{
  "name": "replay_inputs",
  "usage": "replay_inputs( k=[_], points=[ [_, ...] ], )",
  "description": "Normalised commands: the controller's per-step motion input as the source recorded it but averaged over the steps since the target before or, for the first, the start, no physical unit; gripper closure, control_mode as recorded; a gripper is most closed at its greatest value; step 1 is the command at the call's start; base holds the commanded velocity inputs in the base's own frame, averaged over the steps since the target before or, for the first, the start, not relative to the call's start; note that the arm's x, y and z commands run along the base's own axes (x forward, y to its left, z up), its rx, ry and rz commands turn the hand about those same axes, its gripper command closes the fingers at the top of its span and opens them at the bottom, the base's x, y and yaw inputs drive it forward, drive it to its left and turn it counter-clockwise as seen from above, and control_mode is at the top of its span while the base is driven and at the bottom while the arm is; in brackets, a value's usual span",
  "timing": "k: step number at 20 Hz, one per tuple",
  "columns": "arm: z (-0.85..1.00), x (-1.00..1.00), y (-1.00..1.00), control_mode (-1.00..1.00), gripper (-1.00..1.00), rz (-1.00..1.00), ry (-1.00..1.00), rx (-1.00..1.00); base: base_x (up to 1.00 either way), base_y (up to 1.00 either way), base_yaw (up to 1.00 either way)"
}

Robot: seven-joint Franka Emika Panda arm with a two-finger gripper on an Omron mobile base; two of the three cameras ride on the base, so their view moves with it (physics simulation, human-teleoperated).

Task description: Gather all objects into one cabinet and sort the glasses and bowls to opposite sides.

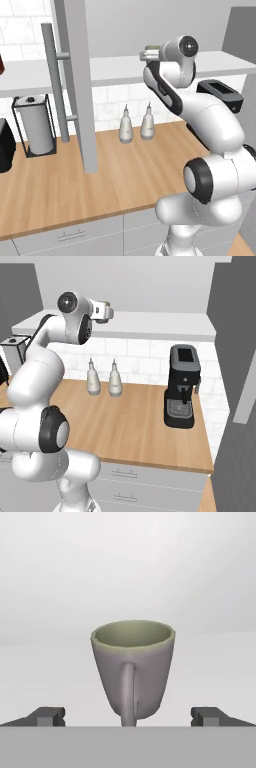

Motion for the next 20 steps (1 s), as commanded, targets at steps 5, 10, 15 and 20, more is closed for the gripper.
replay_inputs(
  k=[5,10,15,20],
  points=[
    [-0.01,0.17,0.00,-1.00,-1.00,-0.02,0.01,0.00,0.00,0.00,0.00],
    [0.00,0.20,0.00,-1.00,-1.00,-0.02,0.04,0.00,0.00,0.00,0.00],
    [0.00,0.16,0.00,-1.00,-1.00,-0.01,0.05,0.00,0.00,0.00,0.00],
    [0.00,0.03,0.00,-1.00,1.00,0.00,0.02,0.00,0.00,0.00,0.00]
  ],
)
